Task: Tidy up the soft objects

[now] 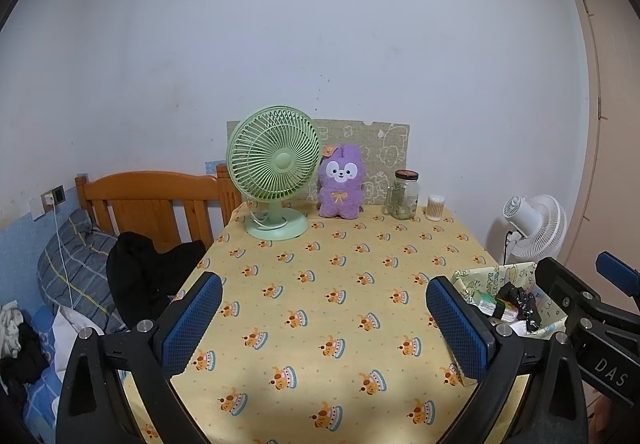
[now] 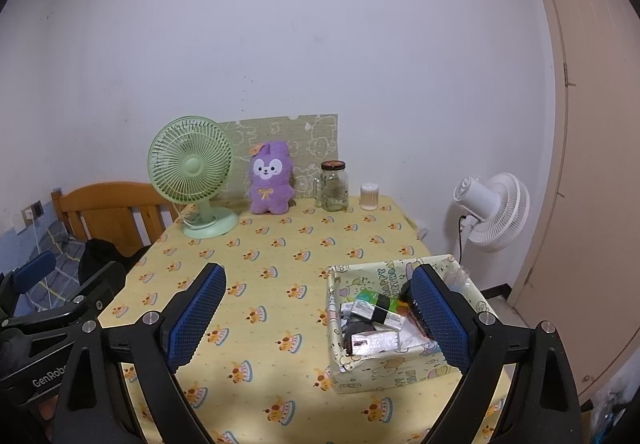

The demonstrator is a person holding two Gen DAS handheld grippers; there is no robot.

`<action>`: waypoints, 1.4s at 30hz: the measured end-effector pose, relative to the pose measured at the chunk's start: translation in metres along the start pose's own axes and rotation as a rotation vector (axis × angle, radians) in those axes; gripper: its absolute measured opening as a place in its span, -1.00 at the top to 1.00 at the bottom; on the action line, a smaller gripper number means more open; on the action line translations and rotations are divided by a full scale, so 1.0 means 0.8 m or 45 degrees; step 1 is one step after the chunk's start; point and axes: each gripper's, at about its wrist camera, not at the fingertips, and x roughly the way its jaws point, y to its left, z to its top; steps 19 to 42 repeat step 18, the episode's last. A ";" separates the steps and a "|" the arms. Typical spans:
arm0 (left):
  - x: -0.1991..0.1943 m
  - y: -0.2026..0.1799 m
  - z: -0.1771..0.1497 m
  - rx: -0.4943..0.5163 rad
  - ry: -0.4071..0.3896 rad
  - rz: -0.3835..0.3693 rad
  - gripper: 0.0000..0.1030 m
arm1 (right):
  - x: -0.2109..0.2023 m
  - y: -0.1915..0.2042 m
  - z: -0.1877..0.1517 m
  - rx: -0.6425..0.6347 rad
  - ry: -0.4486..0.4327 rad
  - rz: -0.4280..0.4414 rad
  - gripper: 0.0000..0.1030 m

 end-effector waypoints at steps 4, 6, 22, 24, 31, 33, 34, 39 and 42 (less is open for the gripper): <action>0.000 0.000 0.000 0.003 -0.002 0.002 -0.99 | 0.000 0.000 0.000 0.001 0.000 -0.001 -0.89; 0.000 0.000 0.000 0.003 -0.006 0.001 -0.99 | 0.000 0.000 0.001 0.002 -0.003 -0.003 -0.89; 0.013 0.007 -0.002 -0.002 0.025 -0.002 -0.99 | 0.013 0.001 0.000 0.007 0.008 -0.013 -0.93; 0.013 0.007 -0.002 -0.002 0.025 -0.002 -0.99 | 0.013 0.001 0.000 0.007 0.008 -0.013 -0.93; 0.013 0.007 -0.002 -0.002 0.025 -0.002 -0.99 | 0.013 0.001 0.000 0.007 0.008 -0.013 -0.93; 0.013 0.007 -0.002 -0.002 0.025 -0.002 -0.99 | 0.013 0.001 0.000 0.007 0.008 -0.013 -0.93; 0.013 0.007 -0.002 -0.002 0.025 -0.002 -0.99 | 0.013 0.001 0.000 0.007 0.008 -0.013 -0.93; 0.013 0.007 -0.002 -0.002 0.025 -0.002 -0.99 | 0.013 0.001 0.000 0.007 0.008 -0.013 -0.93; 0.013 0.007 -0.002 -0.002 0.025 -0.002 -0.99 | 0.013 0.001 0.000 0.007 0.008 -0.013 -0.93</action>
